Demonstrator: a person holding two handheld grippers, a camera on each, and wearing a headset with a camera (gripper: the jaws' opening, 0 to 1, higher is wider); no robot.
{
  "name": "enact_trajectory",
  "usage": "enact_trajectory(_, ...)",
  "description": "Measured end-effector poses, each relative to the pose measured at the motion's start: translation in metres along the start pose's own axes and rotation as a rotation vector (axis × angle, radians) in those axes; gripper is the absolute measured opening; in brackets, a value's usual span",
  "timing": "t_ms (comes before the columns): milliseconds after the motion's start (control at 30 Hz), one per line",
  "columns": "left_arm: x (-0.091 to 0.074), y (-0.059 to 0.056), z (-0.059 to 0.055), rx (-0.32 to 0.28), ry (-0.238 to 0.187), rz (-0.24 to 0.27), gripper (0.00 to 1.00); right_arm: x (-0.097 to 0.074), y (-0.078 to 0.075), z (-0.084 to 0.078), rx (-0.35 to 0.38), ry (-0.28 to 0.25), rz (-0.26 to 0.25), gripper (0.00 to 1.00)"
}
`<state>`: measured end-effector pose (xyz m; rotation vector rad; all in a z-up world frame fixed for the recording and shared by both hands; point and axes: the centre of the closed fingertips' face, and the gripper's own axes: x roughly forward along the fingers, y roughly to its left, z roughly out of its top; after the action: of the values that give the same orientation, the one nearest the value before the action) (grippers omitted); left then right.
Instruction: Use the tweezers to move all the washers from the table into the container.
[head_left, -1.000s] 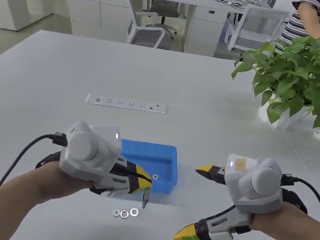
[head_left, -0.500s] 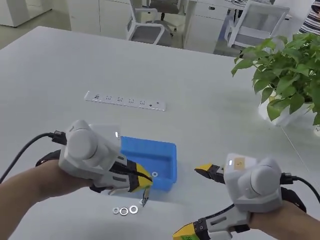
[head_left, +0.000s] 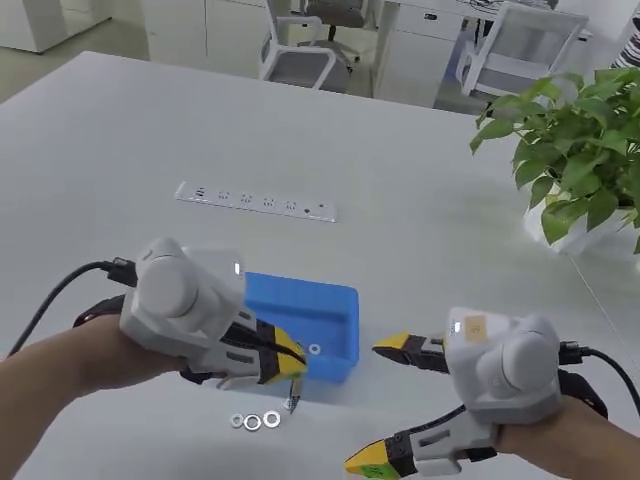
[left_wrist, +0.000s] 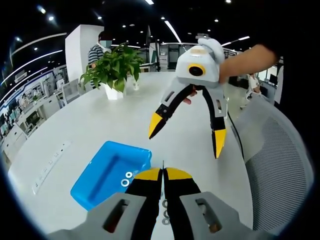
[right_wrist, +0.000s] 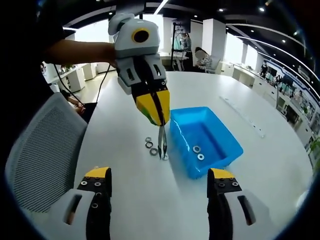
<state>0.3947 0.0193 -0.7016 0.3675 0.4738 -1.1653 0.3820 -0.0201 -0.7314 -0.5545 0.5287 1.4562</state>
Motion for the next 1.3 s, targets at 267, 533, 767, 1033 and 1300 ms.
enact_trajectory(267,-0.002,0.000,-0.003,0.004,0.013,-0.004,0.05,0.009,0.000,0.004,-0.078,0.009,0.038,0.65)
enact_trajectory(533,-0.002,0.000,-0.004,0.003,0.022,-0.008,0.05,0.020,-0.004,0.010,-0.146,0.017,0.074,0.49)
enact_trajectory(767,-0.001,-0.001,-0.004,0.002,0.024,-0.013,0.06,0.033,-0.004,0.011,-0.190,0.033,0.110,0.38)
enact_trajectory(1033,0.001,-0.001,-0.004,0.008,0.032,-0.022,0.06,0.046,-0.006,0.015,-0.230,0.049,0.134,0.30)
enact_trajectory(1300,0.002,-0.001,-0.003,0.006,0.033,-0.022,0.06,0.060,-0.003,0.014,-0.273,0.078,0.168,0.24)
